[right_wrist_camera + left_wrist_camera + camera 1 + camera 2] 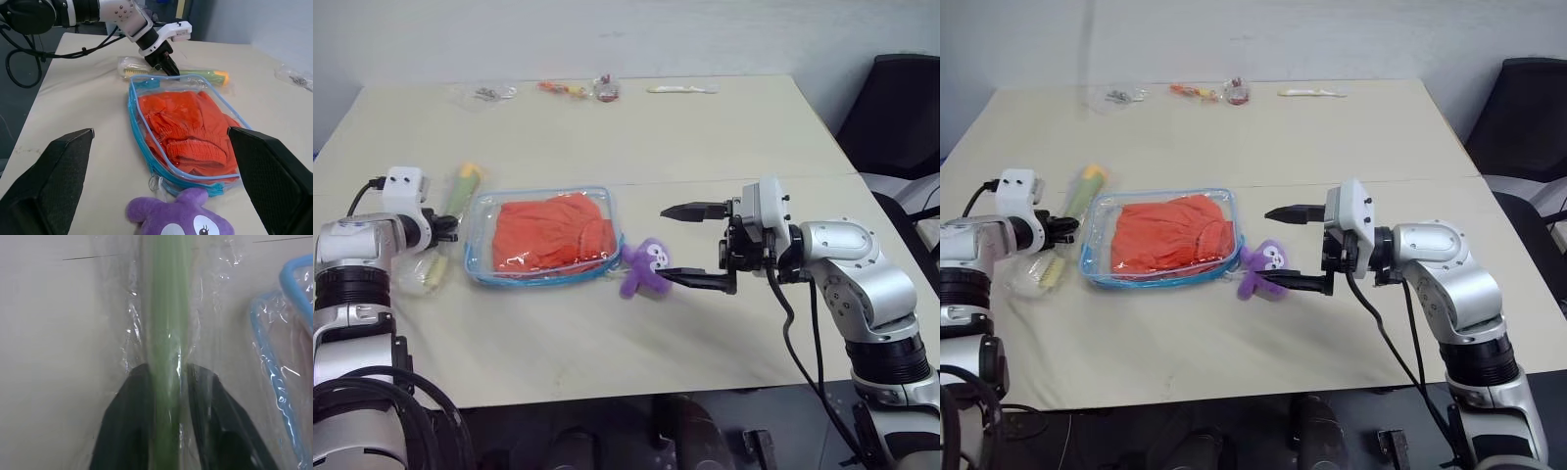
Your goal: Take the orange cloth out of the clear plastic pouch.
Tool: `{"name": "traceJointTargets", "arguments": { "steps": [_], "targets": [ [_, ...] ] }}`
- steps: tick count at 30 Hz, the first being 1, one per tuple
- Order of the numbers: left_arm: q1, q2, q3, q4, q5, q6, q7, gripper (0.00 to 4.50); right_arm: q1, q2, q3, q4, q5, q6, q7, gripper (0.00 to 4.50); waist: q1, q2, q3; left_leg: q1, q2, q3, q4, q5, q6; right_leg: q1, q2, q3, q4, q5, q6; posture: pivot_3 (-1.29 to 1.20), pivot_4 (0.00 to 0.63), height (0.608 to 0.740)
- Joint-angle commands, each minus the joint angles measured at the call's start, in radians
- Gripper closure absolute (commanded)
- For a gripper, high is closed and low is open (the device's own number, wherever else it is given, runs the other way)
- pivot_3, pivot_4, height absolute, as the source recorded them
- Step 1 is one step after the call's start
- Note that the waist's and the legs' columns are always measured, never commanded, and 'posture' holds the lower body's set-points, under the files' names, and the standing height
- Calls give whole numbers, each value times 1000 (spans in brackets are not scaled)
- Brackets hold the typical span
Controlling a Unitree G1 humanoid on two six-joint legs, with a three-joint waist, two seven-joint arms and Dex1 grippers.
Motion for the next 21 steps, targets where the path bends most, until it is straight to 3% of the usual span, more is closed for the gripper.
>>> {"name": "traceJointTargets", "arguments": {
  "steps": [1, 8, 14, 21],
  "targets": [
    [50, 98, 85, -137, 2, 78, 32, 4088, -14, 2, -4, -23, 12, -10, 1, 0, -4, 0, 0, 0, 0, 0, 0, 0, 0, 0, 0, 0, 0, 0, 0, 0, 150, 740],
    [362, 270, 323, -294, -13, 140, 12, 4088, -29, -6, 4, -28, 79, 24, 73, 0, -12, 0, 0, 1, 1, 0, -2, 0, 0, -1, 0, 0, 0, 0, -1, 0, 150, 740],
    [530, 255, 452, -267, -40, 30, -10, 4088, -66, 5, 25, 5, 80, 20, 112, 0, 17, 0, 0, 0, 1, -1, -1, 0, 0, 0, -1, 1, 0, 0, -1, 0, 150, 740],
    [598, 211, 514, -322, -67, -22, 6, 1892, -75, 4, 23, 17, 75, 20, 116, 0, 24, -1, -1, 0, 1, 0, -1, 0, 0, 0, 0, 1, 0, 0, -1, 0, 150, 740]
  ]
}}
